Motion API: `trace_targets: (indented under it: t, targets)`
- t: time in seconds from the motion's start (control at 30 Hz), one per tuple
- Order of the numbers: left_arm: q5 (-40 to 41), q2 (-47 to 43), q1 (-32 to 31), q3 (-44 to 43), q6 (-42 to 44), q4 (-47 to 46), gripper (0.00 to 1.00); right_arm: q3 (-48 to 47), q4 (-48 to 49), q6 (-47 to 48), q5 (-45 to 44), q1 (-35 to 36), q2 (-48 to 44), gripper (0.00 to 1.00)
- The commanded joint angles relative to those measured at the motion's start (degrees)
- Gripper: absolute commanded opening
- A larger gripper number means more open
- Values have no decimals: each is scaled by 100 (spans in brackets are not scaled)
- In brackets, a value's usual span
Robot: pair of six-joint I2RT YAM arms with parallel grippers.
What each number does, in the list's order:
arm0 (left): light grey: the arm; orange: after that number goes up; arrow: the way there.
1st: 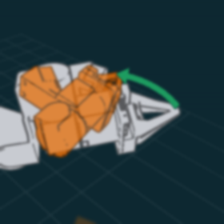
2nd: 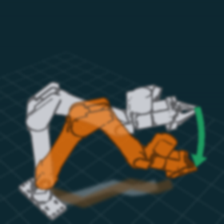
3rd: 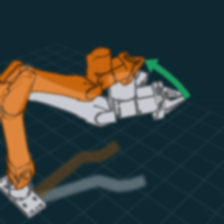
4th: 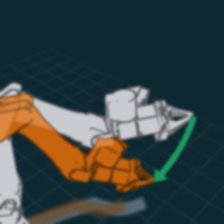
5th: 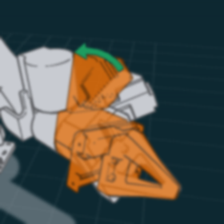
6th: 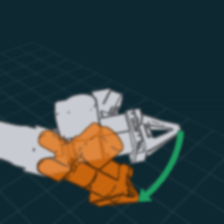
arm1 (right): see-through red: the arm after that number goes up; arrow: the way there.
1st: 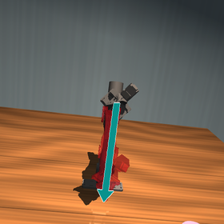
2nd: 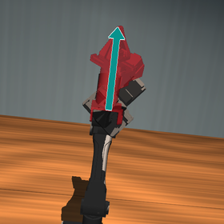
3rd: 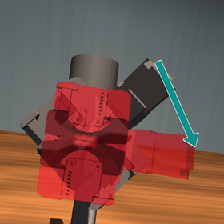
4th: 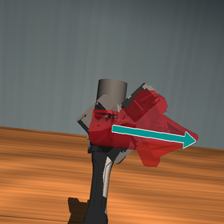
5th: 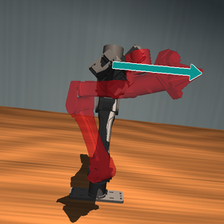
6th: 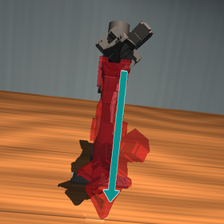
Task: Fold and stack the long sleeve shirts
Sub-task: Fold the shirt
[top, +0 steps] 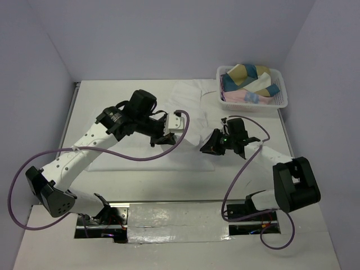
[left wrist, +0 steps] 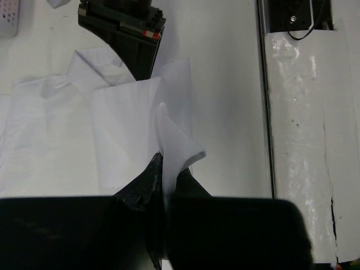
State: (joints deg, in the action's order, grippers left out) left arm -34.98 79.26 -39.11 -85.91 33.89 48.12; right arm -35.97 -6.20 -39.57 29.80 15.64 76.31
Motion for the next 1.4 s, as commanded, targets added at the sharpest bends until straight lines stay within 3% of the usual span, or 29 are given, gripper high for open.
trace_targets:
  t: [0.0, 0.27, 0.4, 0.5, 1.03, 1.23, 1.37]
  targets:
    - [-519, -288, -26, -242, -251, 31, 0, 28, 602, -235, 166, 115, 435, 25]
    - [1070, -245, 114, -734, -1077, -873, 0, -209, 1595, -955, 176, 211, 1201, 25]
    - [2247, -157, 141, -1033, -1051, -1093, 0, -481, 1648, -1254, -219, 387, 1394, 24]
    - [2600, -148, 141, -1147, -867, -1287, 0, -552, 1648, -1447, -440, 449, 1587, 24]
    - [2497, -183, 150, -1332, -603, -1341, 0, -1229, 1745, -1878, -1301, 449, 2617, 22]
    - [2163, -403, 141, -393, -664, -1077, 0, -1220, 1604, -1625, -1196, 440, 2267, 23]
    - [1524, -394, 141, -145, -927, -796, 0, -1211, 930, -1239, -1231, 449, 1616, 26]
